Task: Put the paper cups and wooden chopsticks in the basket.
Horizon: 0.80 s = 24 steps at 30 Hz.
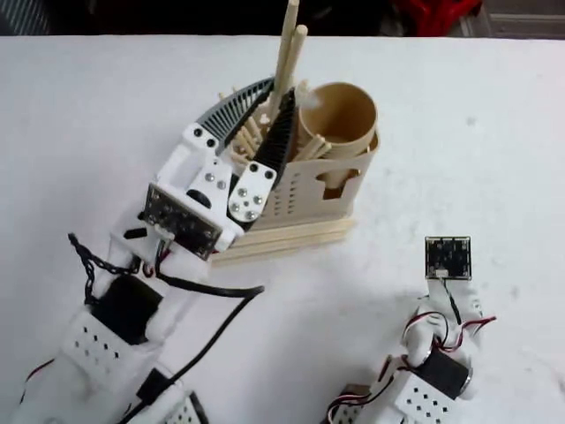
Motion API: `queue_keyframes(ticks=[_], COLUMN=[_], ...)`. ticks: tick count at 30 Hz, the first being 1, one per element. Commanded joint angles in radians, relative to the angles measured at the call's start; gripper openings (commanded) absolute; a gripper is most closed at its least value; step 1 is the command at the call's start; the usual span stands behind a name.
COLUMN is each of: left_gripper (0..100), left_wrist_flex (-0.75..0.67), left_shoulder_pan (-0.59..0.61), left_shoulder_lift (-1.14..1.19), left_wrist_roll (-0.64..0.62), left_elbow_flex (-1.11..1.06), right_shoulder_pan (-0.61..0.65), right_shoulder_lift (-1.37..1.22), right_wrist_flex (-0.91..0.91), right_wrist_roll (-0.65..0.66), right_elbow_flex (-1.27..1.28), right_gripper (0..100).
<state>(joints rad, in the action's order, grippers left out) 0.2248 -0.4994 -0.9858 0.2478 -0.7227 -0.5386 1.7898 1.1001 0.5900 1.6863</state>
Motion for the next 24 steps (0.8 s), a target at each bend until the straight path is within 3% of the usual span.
queue_keyframes(ticks=[1,24], left_gripper=[2,7], left_wrist_flex=[-0.037,-0.031], left_shoulder_pan=[-0.004,-0.004], left_shoulder_lift=[-0.019,-0.019], left_wrist_roll=[-0.011,-0.012], left_elbow_flex=[0.008,0.006], right_shoulder_pan=[-0.004,-0.004], right_shoulder_lift=[0.013,0.013], right_wrist_flex=[-0.001,-0.001], right_wrist_roll=[-0.012,-0.011], right_elbow_flex=[0.005,0.005], right_gripper=[1.8,1.8])
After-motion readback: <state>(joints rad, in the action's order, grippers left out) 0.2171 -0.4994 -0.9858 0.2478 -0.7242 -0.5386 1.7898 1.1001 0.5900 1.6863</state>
